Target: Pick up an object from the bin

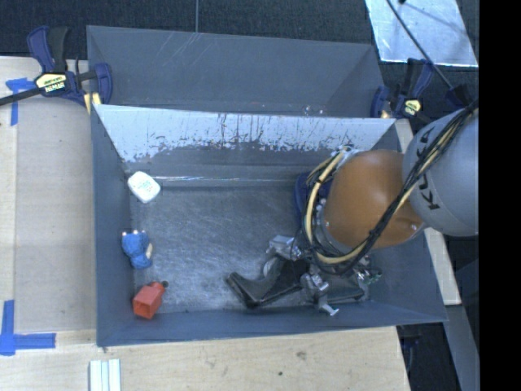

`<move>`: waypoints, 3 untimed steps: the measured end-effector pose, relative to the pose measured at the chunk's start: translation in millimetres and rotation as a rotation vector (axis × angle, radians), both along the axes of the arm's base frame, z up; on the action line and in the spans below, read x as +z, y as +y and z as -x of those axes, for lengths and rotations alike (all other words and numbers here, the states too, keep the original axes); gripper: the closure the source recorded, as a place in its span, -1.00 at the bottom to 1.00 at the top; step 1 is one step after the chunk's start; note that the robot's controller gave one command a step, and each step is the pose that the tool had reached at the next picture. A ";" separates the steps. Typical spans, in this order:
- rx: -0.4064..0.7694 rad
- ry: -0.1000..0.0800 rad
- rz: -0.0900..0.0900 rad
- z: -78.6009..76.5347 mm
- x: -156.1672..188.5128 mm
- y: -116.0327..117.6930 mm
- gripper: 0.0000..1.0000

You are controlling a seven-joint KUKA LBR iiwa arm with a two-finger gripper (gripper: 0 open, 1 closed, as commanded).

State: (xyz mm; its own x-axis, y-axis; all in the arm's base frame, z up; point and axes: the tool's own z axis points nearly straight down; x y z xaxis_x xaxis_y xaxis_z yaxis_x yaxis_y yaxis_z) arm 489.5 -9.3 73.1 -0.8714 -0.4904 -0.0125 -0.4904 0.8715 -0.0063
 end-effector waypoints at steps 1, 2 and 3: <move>0.212 -0.012 0.006 -5.5 0.8 16.2 1.00; 0.217 0.006 0.003 -0.5 -2.0 18.6 -1.00; 0.216 0.003 0.000 -1.4 -1.8 20.7 1.00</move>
Offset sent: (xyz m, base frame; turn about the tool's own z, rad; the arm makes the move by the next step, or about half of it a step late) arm -0.0015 0.0204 -0.0031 -0.2236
